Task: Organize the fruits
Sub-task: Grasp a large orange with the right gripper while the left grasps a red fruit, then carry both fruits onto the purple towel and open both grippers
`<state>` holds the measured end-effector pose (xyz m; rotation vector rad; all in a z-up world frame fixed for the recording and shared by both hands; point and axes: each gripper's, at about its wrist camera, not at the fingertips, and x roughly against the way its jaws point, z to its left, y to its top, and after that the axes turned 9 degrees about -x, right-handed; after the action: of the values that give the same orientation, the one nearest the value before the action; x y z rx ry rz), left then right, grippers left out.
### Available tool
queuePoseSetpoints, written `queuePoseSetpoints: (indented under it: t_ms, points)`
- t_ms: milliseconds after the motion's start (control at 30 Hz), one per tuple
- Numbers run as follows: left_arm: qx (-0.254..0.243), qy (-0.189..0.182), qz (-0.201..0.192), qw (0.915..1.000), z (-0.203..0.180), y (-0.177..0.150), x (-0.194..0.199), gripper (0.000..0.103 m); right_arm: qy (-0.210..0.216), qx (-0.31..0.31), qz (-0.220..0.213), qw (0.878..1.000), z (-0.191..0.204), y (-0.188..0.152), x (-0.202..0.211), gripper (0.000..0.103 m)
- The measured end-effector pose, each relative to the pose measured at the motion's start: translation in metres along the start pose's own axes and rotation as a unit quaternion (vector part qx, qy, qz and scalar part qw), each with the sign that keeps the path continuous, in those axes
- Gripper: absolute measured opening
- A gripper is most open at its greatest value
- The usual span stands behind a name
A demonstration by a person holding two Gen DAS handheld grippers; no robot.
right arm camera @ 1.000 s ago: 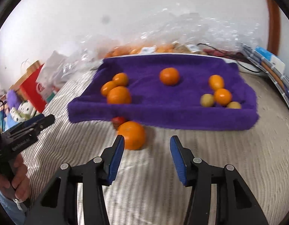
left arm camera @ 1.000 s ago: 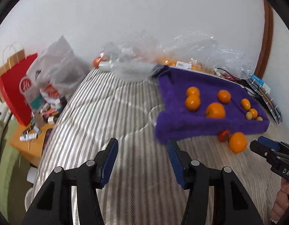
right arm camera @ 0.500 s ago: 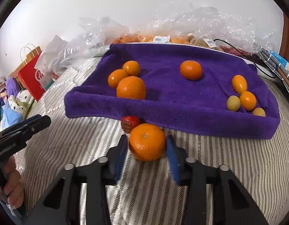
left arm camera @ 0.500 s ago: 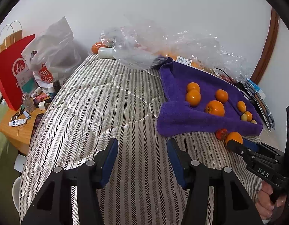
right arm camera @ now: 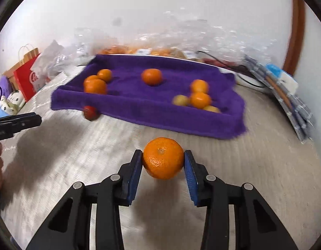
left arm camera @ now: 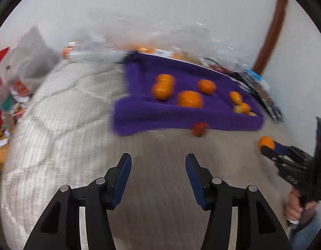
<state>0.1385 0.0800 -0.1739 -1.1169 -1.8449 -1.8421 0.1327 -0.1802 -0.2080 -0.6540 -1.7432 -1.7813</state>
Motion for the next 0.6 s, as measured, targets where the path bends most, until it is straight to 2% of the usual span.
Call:
queuePoseSetpoints:
  t_ms: [133,267,367,500,600]
  points:
    - [-0.021,0.012,0.013,0.9996,-0.037,0.019,-0.026,0.052,0.0,-0.021,-0.004,1.0,-0.027,-0.002,0.003,0.04]
    - [0.004,0.029,0.023,0.9993,-0.044,0.029,-0.054,0.052,0.004,-0.041,-0.011,0.999,-0.045,-0.002,0.006,0.04]
    - [0.033,0.026,0.027,0.9988,-0.042,0.032,-0.07,0.052,0.03,-0.058,-0.005,0.998,-0.052,-0.002,0.005,0.04]
    - [0.044,0.034,0.018,0.9983,-0.042,0.035,-0.075,0.049,0.058,-0.071,0.011,0.996,-0.057,-0.001,0.0,0.04]
    - [0.056,0.036,0.013,0.9977,-0.04,0.035,-0.077,0.039,0.071,-0.073,0.01,0.995,-0.057,-0.001,0.0,0.04]
